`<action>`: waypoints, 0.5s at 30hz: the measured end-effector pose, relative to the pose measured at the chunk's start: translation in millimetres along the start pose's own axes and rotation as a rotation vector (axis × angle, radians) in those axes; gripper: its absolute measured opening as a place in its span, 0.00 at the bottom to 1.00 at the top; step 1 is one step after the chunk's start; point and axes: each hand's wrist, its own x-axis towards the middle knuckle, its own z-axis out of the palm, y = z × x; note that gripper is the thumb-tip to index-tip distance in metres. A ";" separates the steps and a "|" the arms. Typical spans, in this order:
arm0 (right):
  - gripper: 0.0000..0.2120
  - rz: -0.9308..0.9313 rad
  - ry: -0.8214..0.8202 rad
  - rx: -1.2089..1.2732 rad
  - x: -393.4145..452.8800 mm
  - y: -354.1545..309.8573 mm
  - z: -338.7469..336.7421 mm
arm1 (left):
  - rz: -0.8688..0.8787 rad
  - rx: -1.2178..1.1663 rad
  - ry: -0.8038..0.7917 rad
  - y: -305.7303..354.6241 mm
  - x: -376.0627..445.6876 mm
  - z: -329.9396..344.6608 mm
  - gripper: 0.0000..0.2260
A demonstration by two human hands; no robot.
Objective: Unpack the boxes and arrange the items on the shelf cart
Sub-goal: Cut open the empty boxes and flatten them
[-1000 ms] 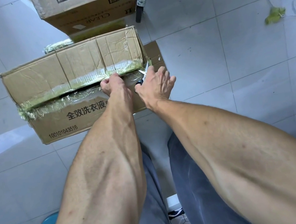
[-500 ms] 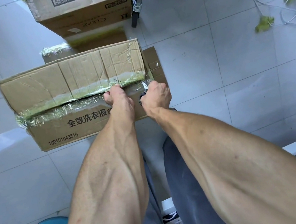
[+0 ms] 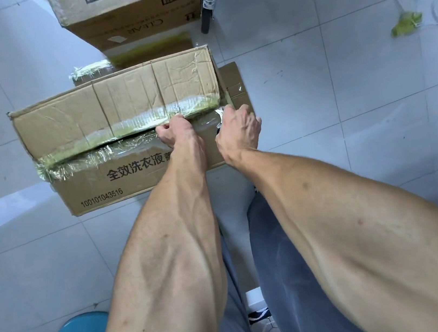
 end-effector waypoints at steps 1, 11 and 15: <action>0.12 -0.034 -0.003 0.014 -4.2 4.2 0.1 | -0.003 0.013 0.014 0.1 0.7 -0.7 0.08; 0.06 -0.011 0.021 0.113 -45.7 23.6 21.8 | 0.053 0.154 -0.043 -15.5 15.8 -21.2 0.07; 0.17 0.065 -0.028 0.037 -35.8 37.0 19.4 | 0.109 0.212 -0.143 -16.3 16.6 -19.1 0.09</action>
